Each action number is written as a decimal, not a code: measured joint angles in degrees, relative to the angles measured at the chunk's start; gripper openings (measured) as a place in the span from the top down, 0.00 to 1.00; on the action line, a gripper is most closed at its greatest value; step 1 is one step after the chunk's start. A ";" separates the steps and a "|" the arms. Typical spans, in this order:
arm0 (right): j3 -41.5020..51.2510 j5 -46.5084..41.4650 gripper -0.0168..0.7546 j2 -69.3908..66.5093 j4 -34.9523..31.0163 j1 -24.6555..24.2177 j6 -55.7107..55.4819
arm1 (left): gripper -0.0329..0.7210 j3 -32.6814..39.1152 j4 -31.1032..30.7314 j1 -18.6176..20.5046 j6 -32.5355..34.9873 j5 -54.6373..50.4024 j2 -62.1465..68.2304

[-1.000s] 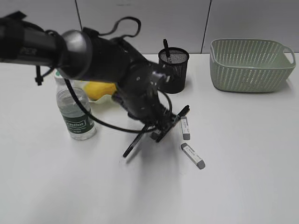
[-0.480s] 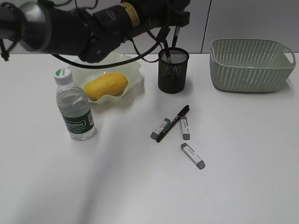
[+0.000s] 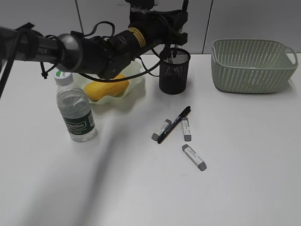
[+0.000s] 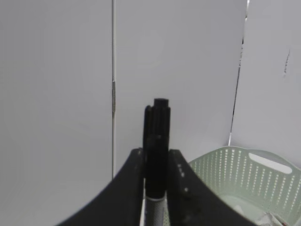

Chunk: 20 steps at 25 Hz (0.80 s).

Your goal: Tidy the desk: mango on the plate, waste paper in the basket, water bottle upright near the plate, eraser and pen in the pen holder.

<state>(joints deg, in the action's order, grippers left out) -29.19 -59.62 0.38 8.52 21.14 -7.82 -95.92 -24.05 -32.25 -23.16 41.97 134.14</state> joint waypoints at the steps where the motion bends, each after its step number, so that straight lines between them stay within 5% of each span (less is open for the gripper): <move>1: 0.00 0.00 0.57 0.00 0.00 0.00 0.00 | 0.83 -0.41 0.07 0.00 0.00 -0.55 0.33; 5: 0.00 0.00 0.57 0.00 0.00 0.00 0.00 | 0.81 -0.85 0.19 0.00 0.06 -1.39 1.83; 11: 0.00 0.00 0.57 0.00 0.00 0.00 0.00 | 0.46 -0.91 1.33 0.00 0.11 -2.86 2.21; 14: 0.00 0.00 0.57 0.00 0.00 0.00 0.00 | 0.39 -0.91 1.40 0.06 -0.49 -5.06 1.27; 20: 0.00 0.00 0.57 0.00 0.00 0.00 0.00 | 0.47 -0.91 -6.71 -1.38 -10.38 -43.02 -12.80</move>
<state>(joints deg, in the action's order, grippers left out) -29.19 -59.62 0.38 8.52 21.14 -7.82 -96.82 -30.77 -33.63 -33.54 -1.05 121.34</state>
